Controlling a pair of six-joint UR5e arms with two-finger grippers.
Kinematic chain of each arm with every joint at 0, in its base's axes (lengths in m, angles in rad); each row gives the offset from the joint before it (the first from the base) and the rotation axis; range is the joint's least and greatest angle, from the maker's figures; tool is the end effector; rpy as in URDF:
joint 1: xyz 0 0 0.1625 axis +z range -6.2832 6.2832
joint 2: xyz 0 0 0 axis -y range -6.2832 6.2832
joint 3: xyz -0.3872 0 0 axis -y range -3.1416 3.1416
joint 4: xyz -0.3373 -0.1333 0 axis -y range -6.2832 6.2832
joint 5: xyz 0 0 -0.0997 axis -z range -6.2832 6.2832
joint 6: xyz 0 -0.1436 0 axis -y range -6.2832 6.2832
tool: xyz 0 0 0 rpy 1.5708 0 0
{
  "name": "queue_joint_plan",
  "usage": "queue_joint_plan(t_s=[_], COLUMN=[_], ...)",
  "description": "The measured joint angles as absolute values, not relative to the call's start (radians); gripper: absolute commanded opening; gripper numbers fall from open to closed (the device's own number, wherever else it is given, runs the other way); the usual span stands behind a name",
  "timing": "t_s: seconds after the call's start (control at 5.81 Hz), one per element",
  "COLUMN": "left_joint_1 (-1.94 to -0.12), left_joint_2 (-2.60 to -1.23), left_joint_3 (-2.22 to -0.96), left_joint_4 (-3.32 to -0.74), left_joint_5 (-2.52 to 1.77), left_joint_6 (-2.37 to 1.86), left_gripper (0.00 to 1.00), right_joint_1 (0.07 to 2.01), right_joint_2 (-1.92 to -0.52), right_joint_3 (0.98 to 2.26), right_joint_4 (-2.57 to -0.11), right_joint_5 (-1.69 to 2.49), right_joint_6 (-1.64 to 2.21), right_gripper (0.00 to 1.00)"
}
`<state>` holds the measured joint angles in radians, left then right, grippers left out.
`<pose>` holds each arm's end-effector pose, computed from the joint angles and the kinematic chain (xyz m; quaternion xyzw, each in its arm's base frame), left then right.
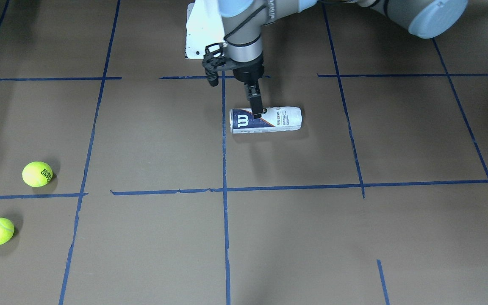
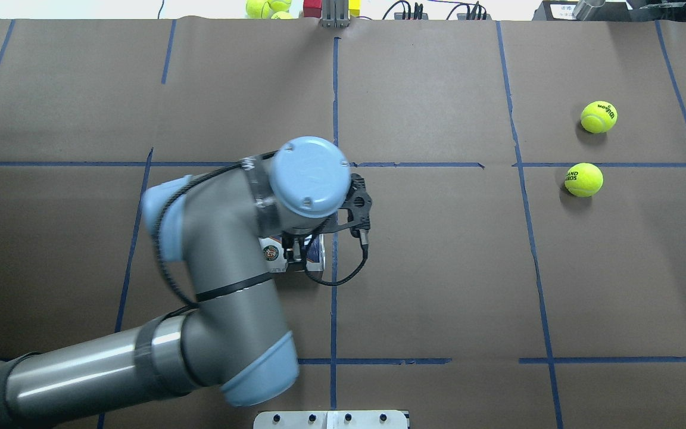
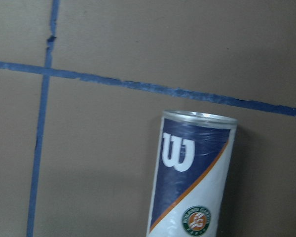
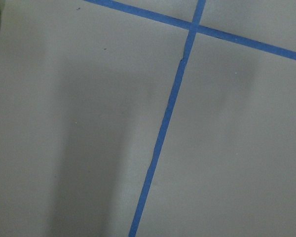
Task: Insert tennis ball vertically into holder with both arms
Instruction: 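Reach the left gripper down to the lying tennis ball can and grasp it, then hold the can closed in the left gripper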
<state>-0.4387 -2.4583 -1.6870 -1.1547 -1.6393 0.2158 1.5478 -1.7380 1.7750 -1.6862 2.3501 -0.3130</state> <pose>0.5304 -0.3853 0.1864 0.2451 0.1574 0.6047 0.7413 0.0240 -0.3647 0.6415 0.0190 -0.3808 -0.1399 0.9138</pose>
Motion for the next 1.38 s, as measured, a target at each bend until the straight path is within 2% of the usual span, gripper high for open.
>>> queue_joint_plan(t_s=[0.17, 0.52, 1.38], left_joint_1=[-0.426, -0.398, -0.371], left_joint_2=[-2.504, -2.534, -2.533], left_joint_3=[-1.611, -1.536, -1.476], left_joint_4=[-1.141, -1.137, -1.158], left_joint_5=[-1.613, -1.600, -1.603], left_joint_6=[0.220, 0.221, 0.216], left_gripper=[0.99, 0.99, 0.98], right_joint_1=[1.548, 1.548, 1.548], right_joint_2=[-1.738, -1.738, -1.738], right_joint_3=[1.775, 1.775, 1.773], right_joint_4=[-1.686, -1.687, -1.687], right_joint_5=[2.350, 2.350, 2.350], right_joint_6=[-0.313, -0.313, -0.313], right_gripper=[1.00, 1.00, 1.00])
